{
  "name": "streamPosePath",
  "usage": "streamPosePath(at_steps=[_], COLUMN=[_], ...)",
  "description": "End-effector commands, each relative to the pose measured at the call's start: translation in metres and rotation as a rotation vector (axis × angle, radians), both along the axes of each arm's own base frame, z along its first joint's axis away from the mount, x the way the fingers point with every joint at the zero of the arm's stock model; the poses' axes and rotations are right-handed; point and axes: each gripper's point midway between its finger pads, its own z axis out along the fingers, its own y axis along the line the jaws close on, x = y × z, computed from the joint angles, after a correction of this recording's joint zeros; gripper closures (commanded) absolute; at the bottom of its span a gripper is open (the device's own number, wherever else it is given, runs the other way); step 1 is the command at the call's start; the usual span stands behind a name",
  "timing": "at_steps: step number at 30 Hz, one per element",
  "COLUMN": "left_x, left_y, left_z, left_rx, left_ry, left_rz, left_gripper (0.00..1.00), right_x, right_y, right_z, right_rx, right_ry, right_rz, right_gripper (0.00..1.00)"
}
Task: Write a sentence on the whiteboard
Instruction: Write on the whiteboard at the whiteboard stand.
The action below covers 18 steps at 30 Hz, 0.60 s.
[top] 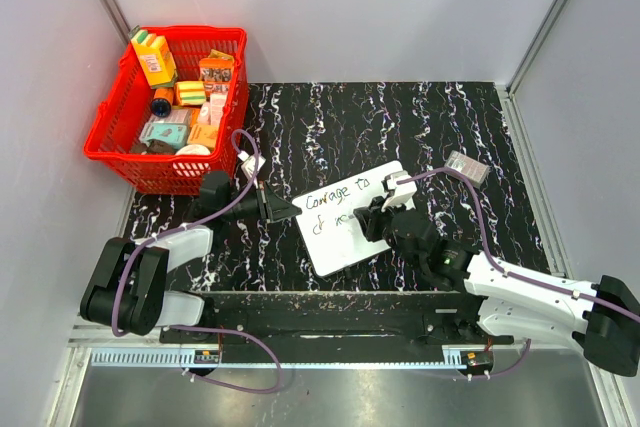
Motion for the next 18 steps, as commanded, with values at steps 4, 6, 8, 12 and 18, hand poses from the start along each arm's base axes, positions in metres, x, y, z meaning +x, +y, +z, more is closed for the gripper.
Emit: streamPosePath(at_steps=[4,6,8,12,18], left_x=[0.026,0.026,0.026,0.026,0.026], left_y=[0.012,0.012,0.012,0.012,0.012], left_z=[-0.010,-0.010,-0.011,-0.011,-0.011], left_rx=[0.082,0.082,0.083,0.084,0.083], left_ry=[-0.114,-0.114,-0.111,-0.114,-0.112], left_rz=[0.090,0.090,0.088,0.089,0.088], left_gripper=[1.00,1.00,1.00,1.00,1.00], right_x=[0.004,0.005,0.007,0.011,0.014], right_y=[-0.008,-0.009,-0.010,-0.013,-0.014], right_z=[0.003,0.006,0.008,0.013,0.020], right_rx=[-0.006,-0.004,-0.004,0.006,0.017], right_ry=[-0.008,-0.015,-0.021,-0.036,-0.058], right_rz=[-0.042,-0.052,-0.062,-0.086,-0.106], right_gripper=[1.00,1.00,1.00,1.00,1.00])
